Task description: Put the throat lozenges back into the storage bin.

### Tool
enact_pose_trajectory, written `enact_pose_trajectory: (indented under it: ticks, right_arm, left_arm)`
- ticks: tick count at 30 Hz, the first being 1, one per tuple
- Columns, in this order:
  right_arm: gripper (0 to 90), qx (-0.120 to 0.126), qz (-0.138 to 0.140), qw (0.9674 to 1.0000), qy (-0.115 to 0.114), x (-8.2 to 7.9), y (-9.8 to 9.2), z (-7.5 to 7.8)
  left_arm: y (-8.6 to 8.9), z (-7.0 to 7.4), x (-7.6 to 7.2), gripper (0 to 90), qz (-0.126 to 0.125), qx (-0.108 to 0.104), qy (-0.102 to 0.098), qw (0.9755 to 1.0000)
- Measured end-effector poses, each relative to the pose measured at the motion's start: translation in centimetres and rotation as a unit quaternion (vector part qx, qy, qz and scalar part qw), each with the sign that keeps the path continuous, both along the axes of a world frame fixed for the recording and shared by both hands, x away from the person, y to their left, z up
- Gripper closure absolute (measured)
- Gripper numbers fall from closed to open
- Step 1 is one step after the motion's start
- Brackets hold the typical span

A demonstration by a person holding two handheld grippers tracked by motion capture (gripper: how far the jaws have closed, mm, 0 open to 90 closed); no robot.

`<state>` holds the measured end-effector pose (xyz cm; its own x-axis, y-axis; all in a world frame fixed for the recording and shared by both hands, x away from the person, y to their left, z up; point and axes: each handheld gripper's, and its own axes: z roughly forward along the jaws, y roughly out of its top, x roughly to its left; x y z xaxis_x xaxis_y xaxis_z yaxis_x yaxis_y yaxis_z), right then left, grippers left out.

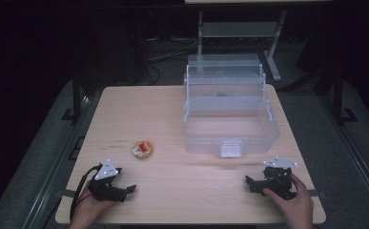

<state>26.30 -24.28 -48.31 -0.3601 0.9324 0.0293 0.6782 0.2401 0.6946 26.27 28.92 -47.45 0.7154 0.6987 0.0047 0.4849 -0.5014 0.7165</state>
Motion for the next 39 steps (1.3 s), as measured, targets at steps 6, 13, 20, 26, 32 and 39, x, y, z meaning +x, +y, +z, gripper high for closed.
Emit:
enact_pose_trajectory:
  ticks: [6, 13, 20, 26, 32, 39]
  right_arm:
    - [0.0, 0.0, 0.0, 1.0, 0.0, 0.0, 0.0, 0.0]
    - [0.0, -0.001, 0.001, 1.0, 0.0, 0.0, 0.0, 0.0]
    - [0.0, -0.001, 0.001, 1.0, -0.001, 0.0, 0.0, 0.0]
    - [0.0, -0.001, 0.001, 1.0, -0.001, 0.0, 0.0, 0.0]
    - [0.0, 0.0, 0.002, 1.0, 0.0, 0.0, 0.0, 0.0]
    - [0.0, -0.001, 0.003, 1.0, 0.0, 0.1, 0.0, 0.0]
  left_arm:
    - [0.0, 0.0, 0.0, 10.8, 0.001, -0.001, 0.001, 1.0]
    - [-0.2, 0.3, 0.1, 11.1, 0.005, 0.011, 0.01, 0.9999]
    - [-0.5, 0.6, 0.2, 11.6, 0.011, 0.026, 0.024, 0.9993]
    - [-0.6, 0.9, 0.3, 12.3, 0.017, 0.033, 0.037, 0.9986]
    - [-0.4, 1.6, 0.4, 12.9, 0.022, 0.036, 0.04, 0.9983]
    - [-0.1, 2.1, 0.7, 12.9, 0.025, 0.039, 0.039, 0.9981]
